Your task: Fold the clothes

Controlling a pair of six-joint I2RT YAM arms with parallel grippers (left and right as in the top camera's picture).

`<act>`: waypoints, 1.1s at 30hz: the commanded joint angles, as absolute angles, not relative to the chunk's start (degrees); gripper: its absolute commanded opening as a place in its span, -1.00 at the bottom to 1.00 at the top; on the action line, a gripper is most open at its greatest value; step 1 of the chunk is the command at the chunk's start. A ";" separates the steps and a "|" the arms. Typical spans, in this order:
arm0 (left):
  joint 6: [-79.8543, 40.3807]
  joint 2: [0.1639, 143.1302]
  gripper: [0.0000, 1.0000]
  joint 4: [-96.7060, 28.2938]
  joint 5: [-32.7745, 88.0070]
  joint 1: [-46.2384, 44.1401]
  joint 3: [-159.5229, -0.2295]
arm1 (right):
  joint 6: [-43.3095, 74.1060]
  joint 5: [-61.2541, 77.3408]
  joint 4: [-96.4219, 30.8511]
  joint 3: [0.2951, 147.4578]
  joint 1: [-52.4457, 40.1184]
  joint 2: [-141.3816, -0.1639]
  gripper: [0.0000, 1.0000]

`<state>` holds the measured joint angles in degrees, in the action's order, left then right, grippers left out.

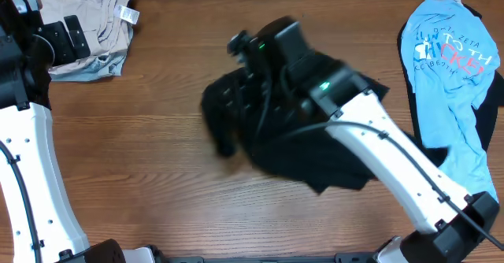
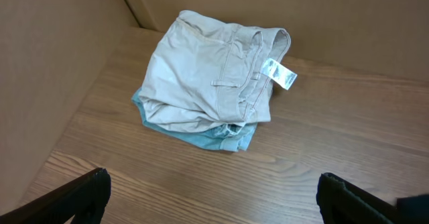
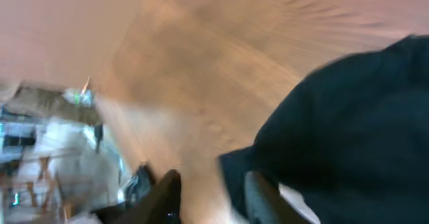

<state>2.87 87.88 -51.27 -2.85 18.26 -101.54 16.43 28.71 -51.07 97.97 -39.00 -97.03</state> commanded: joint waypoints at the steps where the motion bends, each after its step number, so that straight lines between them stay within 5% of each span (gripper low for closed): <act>1: 4.80 87.55 1.00 -51.13 -3.42 18.74 -102.91 | 17.04 29.71 -51.68 98.76 -40.71 -96.09 -0.17; 6: 4.75 87.55 1.00 -51.13 -2.20 18.74 -102.91 | 16.75 25.19 -55.72 98.76 -38.28 -93.78 -0.04; 14: 9.52 90.32 0.99 -51.18 16.36 15.38 -102.87 | 18.09 5.43 -68.64 98.76 -22.39 -90.54 0.25; 21: 17.34 100.01 1.00 -50.70 16.56 3.77 -102.87 | 18.04 5.63 -71.88 98.65 -7.86 -90.56 0.57; 33: 22.81 118.10 1.00 -40.10 13.32 -17.12 -102.87 | 16.10 5.13 -72.82 98.59 -2.96 -92.73 0.63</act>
